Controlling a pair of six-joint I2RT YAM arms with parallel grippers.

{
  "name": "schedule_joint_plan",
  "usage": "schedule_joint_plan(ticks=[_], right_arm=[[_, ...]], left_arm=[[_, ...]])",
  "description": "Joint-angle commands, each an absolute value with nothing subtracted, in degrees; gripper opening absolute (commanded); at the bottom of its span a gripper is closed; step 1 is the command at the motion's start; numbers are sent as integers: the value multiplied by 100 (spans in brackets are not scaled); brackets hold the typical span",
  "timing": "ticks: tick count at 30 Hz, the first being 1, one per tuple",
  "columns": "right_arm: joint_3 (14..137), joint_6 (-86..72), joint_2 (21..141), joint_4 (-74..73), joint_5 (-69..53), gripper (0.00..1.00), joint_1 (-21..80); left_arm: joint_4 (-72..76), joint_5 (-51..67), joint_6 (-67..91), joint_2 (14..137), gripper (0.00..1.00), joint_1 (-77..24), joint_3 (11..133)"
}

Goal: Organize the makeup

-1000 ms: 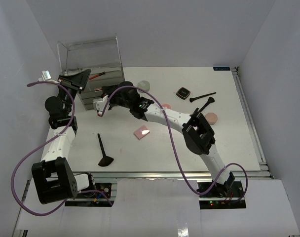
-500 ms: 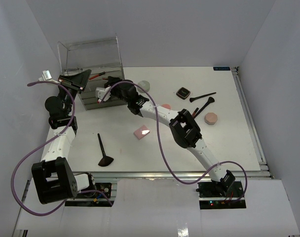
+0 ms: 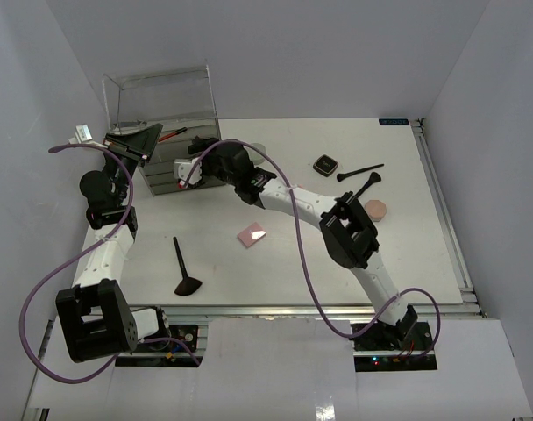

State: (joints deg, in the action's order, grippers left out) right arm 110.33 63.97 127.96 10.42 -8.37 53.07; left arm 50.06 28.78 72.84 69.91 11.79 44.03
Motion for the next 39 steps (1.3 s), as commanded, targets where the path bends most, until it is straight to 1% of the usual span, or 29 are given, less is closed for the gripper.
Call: schedule_joint_plan(ticks=[1,3,4,6,7,8,10,13,16,21,26,34,39], right_arm=[[11052,7300,11675,-1826,-2482,82,5521],[10950,8619,11291,-3752,-3243,86,5612],[10831,9131,11119,-4553,-3276,87,5667],[10298,9817,10825,-5518,-3049,83,5711],[10070,9897,10613,-5615,-2915,81,5697],[9482,9920,10469,-5671,-2603,76,5665],[8665,10012,10056,-5611,-2341,72,5409],[7880,10018,9659,-5414,-2134,71,4626],[7538,10175,9429,-5367,-1951,71,3877],[7438,10571,9512,-5444,-1541,72,2880],[7731,10780,10025,-5447,-1266,71,2325],[7894,10917,10751,-5180,-650,68,2250],[7989,10942,10986,-4958,-396,65,2232]], left_arm=[[5048,2804,7221,6891,25,1204,4611],[5054,2804,7242,6891,25,1204,4610],[5050,2804,7242,6887,25,1204,4618],[5031,2812,7244,6891,25,1204,4650],[5052,2812,7258,6891,25,1204,4657],[5046,2813,7267,6883,25,1204,4666],[5066,2815,7295,6867,25,1210,4655],[5061,2804,7274,6816,25,1204,4594],[5068,2804,7260,6794,25,1204,4530],[5151,2797,7334,6839,25,1204,4482],[5123,2805,7313,6839,25,1204,4537],[5108,2820,7304,6848,25,1204,4562],[5124,2821,7304,6864,25,1204,4561]])
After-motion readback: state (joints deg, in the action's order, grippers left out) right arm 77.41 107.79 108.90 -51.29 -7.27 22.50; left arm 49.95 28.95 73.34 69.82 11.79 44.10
